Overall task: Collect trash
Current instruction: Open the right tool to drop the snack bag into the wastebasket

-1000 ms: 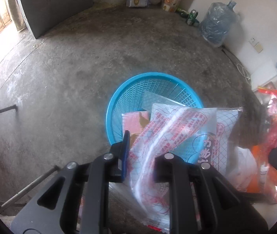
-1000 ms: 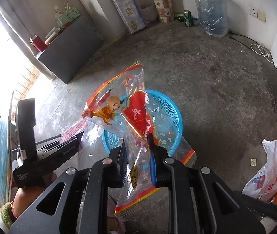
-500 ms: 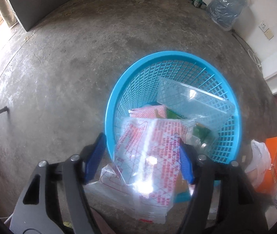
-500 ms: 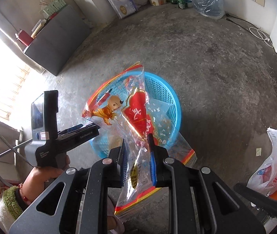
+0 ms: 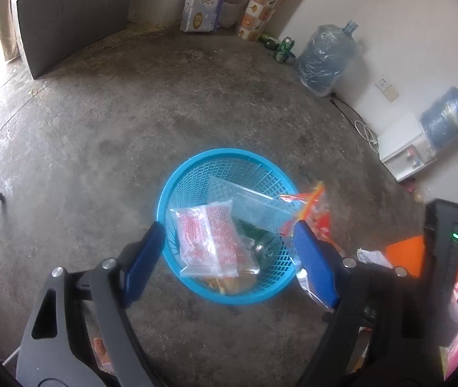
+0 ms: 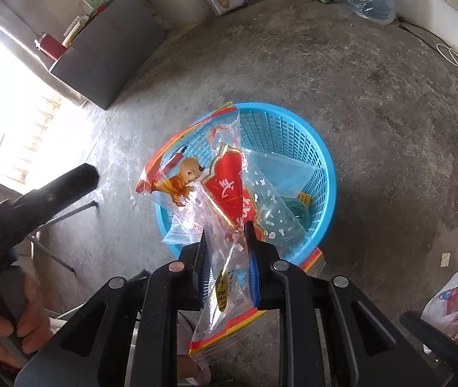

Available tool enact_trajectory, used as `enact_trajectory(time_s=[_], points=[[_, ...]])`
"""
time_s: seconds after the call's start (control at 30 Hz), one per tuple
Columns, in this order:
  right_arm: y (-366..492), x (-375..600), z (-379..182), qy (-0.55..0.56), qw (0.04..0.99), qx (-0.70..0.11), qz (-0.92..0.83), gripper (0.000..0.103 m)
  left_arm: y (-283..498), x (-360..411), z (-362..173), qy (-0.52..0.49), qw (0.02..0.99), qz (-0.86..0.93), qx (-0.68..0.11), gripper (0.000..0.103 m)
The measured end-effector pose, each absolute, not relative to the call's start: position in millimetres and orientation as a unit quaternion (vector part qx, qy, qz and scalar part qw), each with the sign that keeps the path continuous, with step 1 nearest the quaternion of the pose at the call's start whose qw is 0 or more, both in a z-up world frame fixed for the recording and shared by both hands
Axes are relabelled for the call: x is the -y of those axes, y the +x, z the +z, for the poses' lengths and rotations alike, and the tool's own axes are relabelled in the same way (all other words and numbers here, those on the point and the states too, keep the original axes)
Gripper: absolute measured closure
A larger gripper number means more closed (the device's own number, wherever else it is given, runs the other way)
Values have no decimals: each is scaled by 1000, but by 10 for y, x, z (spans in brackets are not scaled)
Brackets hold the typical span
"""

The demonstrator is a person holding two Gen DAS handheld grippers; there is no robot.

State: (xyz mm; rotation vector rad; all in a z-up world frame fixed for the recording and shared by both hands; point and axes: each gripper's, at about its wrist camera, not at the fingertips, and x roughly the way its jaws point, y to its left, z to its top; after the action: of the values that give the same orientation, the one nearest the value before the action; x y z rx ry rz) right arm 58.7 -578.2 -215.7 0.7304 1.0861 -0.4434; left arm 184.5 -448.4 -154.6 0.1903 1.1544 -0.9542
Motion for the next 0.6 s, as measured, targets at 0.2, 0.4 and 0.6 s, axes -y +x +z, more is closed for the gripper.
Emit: enact_trajectory(time_s=[0.2, 0.4, 0.6], points=[[923, 5755, -2569, 288, 757, -549, -206, 76, 1214, 4031, -1031, 161, 710, -493, -476, 21], [1064, 5631, -2748, 230, 752, -588, -192, 52, 867, 3515, -805, 169, 702, -509, -469, 21], [848, 5604, -2366, 241, 778, -546, -196, 40, 753, 3237, -681, 163, 722, -508, -441, 20]])
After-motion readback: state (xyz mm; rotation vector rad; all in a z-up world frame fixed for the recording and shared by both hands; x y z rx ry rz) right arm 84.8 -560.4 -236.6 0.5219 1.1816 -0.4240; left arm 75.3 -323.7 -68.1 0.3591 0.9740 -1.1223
